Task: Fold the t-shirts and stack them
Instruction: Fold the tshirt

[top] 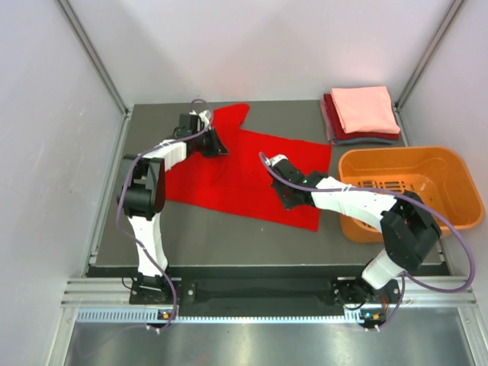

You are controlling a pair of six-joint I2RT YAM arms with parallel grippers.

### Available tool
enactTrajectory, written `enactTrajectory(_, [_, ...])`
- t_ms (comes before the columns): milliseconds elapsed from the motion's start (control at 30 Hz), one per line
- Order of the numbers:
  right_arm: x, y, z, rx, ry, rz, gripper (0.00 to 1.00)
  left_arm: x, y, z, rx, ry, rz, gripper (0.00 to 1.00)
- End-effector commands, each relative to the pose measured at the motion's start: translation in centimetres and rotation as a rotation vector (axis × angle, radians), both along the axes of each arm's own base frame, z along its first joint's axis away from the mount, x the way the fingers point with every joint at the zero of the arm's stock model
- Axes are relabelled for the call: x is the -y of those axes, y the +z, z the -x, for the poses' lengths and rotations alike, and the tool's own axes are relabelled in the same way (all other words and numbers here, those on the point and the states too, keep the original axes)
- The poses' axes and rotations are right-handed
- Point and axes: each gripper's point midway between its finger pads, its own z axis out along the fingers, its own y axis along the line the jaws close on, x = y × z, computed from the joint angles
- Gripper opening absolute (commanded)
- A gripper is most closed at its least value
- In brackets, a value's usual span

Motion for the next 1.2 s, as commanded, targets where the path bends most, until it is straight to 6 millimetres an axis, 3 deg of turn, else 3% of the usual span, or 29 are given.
enactTrajectory(0, [0.2,2.2,-0.9,0.041,-0.027,-0.013,0.14,1.5,1.9,-0.7,0.064,-0.097,0.034,0.18])
enactTrajectory(167, [0.0,2.9,-1.0,0.046,-0.043,-0.033,0.15,-0.9,4.7,-1.1,0.133,-0.056,-0.118,0.38])
enactTrajectory(267, [-0.5,3.2,-0.9,0.039,-0.044,-0.057,0.15,-2.8,6.5,-1.3,0.16,-0.027,-0.193,0.38])
enactTrajectory(333, [-0.8,3.2,-0.8,0.036,-0.046,-0.071,0.15,-5.0,6.2,-1.1,0.129,0.032,-0.264,0.38])
enactTrajectory(433, [-1.0,3.0,-0.4,0.028,-0.048,-0.085,0.15,-10.0,4.4,-0.4,0.03,0.195,-0.442,0.38])
enactTrajectory(567, [-1.3,3.4,0.0,0.031,-0.042,-0.112,0.15,-16.0,2.9,2.9,-0.166,0.354,-0.476,0.37])
enactTrajectory(600, [-1.4,3.5,0.0,0.033,-0.041,-0.116,0.15,-16.4,2.6,3.9,-0.201,0.373,-0.465,0.37])
enactTrajectory(633, [-1.6,3.5,0.1,0.031,-0.034,-0.123,0.15,-19.6,2.8,5.3,-0.226,0.449,-0.458,0.37])
enactTrajectory(733, [-2.3,3.8,0.2,0.033,-0.015,-0.147,0.16,-24.4,3.7,8.7,-0.24,0.59,-0.512,0.39])
enactTrajectory(833, [-3.1,3.8,0.4,0.031,0.009,-0.17,0.17,-26.9,4.8,11.7,-0.208,0.668,-0.507,0.41])
enactTrajectory(900, [-3.5,3.8,0.5,0.029,0.024,-0.182,0.17,-26.9,4.1,13.6,-0.228,0.679,-0.471,0.41])
enactTrajectory(967, [-3.7,3.7,0.7,0.03,0.038,-0.185,0.17,-26.3,5.0,14.0,-0.189,0.683,-0.356,0.41])
enactTrajectory(1167, [-3.1,3.6,0.9,0.046,0.057,-0.177,0.18,-25.8,2.9,14.9,-0.225,0.714,-0.259,0.42])
